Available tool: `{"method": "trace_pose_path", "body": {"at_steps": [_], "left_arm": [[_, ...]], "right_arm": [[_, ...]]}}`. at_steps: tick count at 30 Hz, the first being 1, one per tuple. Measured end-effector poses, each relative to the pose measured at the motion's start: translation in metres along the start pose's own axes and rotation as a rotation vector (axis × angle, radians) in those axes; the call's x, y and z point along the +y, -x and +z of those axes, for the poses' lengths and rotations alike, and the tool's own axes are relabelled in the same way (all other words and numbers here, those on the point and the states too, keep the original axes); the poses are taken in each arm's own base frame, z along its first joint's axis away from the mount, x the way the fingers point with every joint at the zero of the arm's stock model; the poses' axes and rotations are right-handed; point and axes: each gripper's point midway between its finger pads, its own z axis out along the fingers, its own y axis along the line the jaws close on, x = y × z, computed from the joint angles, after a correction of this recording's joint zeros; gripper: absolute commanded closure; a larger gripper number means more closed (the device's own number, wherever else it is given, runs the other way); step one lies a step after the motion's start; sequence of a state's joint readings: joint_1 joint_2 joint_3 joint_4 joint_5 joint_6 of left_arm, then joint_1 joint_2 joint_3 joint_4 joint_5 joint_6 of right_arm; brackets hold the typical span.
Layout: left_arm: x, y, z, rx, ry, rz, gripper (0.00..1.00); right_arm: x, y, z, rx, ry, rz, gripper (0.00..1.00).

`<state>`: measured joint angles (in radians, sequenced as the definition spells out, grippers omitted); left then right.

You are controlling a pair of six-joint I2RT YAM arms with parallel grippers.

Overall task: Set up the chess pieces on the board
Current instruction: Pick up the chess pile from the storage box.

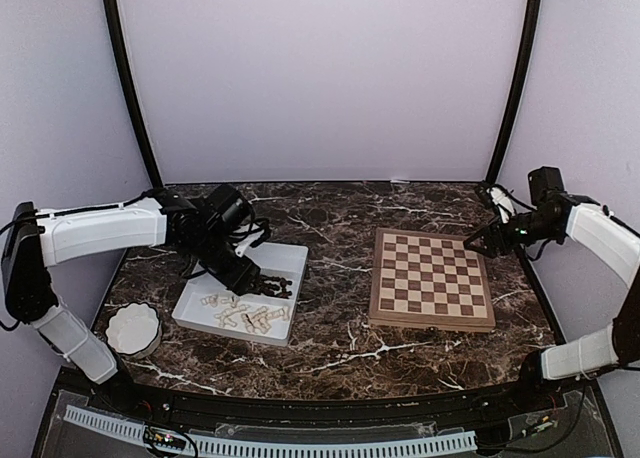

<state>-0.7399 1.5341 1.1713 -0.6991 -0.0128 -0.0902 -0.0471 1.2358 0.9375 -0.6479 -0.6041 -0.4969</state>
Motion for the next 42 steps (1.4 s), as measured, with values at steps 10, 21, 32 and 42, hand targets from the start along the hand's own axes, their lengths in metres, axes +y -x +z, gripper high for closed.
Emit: {"method": "trace_pose_path", "body": {"at_steps": [10, 21, 32, 42], "left_arm": [[0.022, -0.059, 0.044, 0.268, 0.051, 0.021, 0.55], [0.027, -0.075, 0.053, 0.343, 0.067, 0.038, 0.64], [0.031, -0.086, 0.062, 0.387, 0.088, 0.049, 0.68], [0.031, -0.091, 0.070, 0.413, 0.083, 0.062, 0.79]], "right_arm": [[0.004, -0.012, 0.010, 0.043, 0.047, 0.013, 0.53], [0.008, -0.014, 0.016, 0.048, 0.091, 0.035, 0.53], [0.007, -0.017, 0.019, 0.059, 0.102, 0.046, 0.53], [0.008, -0.017, 0.020, 0.059, 0.104, 0.046, 0.54]]}}
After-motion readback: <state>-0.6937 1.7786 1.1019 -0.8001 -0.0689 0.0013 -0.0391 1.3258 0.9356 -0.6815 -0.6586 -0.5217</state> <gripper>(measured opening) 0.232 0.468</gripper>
